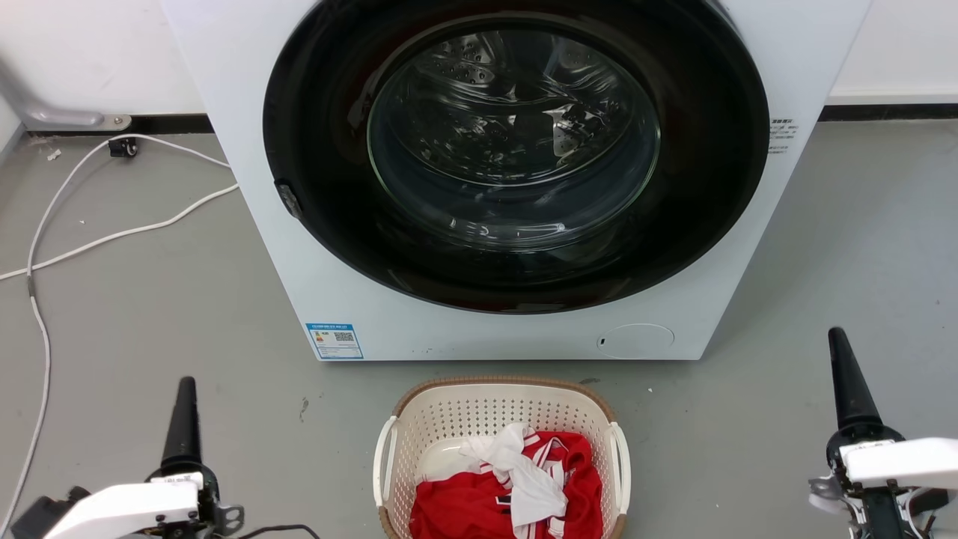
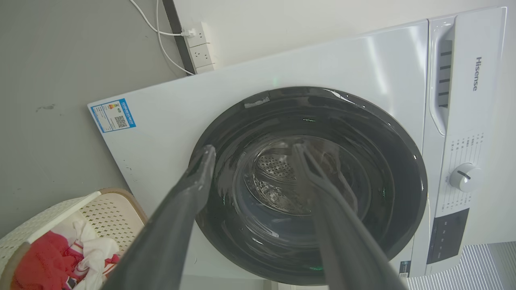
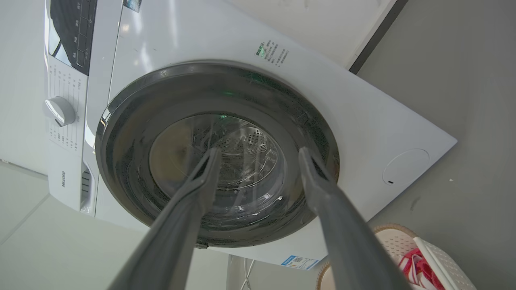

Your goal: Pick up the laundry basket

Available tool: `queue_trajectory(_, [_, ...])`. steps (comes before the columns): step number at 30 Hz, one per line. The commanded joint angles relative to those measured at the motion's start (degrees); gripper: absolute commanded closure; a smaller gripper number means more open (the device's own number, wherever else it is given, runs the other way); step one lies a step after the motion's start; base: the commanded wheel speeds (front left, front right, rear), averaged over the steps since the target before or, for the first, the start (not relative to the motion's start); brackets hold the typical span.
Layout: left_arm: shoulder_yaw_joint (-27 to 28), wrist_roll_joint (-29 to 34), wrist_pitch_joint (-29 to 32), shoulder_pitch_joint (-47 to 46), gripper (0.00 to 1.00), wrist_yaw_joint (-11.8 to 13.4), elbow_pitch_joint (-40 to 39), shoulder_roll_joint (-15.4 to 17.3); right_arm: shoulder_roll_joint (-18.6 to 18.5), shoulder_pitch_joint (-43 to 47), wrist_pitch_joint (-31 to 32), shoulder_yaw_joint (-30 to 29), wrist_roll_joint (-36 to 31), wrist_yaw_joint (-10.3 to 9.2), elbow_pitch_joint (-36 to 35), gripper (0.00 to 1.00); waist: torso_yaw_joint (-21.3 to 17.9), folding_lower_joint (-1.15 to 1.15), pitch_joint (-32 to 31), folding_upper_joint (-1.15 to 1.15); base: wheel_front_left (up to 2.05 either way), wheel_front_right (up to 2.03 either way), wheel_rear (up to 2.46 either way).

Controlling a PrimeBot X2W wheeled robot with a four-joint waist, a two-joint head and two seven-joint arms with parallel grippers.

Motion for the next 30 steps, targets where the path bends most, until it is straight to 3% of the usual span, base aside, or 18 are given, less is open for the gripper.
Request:
queue_trajectory(1, [0.98, 2.64, -0.52, -0.93, 0.00, -0.11, -1.84, 0.22, -0.17, -1.46, -0.74, 0.13, -3.71, 0.01, -2.35, 0.00, 0.02, 0.00, 0.10, 0.00, 0.00, 0.00, 0.00])
queue_trajectory(9, [-0.87, 16.51, -2.13, -0.05, 0.00, 2.27, -9.20, 0.22, -0.16, -1.33, -2.35, 2.17, -18.13, 0.01, -7.56, 0.00, -0.04, 0.00, 0.64, 0.00, 0.00, 0.00, 0.00])
queue_trajectory(13, [-5.58, 26.98, -2.90, 1.02, 0.00, 5.13, -13.39, 0.23, -0.15, -1.02, -3.12, 3.48, -23.69, 0.02, -9.28, 0.00, -0.11, 0.00, 0.86, 0.00, 0.00, 0.00, 0.00])
queue_trajectory(17, [-9.85, 32.85, -3.67, 1.58, 0.00, 8.15, -15.67, 0.25, -0.14, -0.39, -3.85, 5.53, -29.56, 0.02, -10.45, 0.00, -0.16, 0.00, 0.94, 0.00, 0.00, 0.00, 0.00])
queue_trajectory(26, [-14.76, 42.55, -5.22, 2.74, 0.00, 5.42, -17.65, 0.46, -0.13, 0.82, -5.39, 7.72, -39.76, 0.01, -10.67, 0.00, -0.40, 0.00, 0.89, 0.00, 0.00, 0.00, 0.00])
queue_trajectory(30, [-16.73, 46.85, -5.86, 3.01, 0.00, 5.59, -18.37, 1.58, -0.12, 1.23, -6.07, 7.20, -42.45, 0.01, -10.74, 0.00, -0.50, 0.00, 0.92, 0.00, 0.00, 0.00, 0.00])
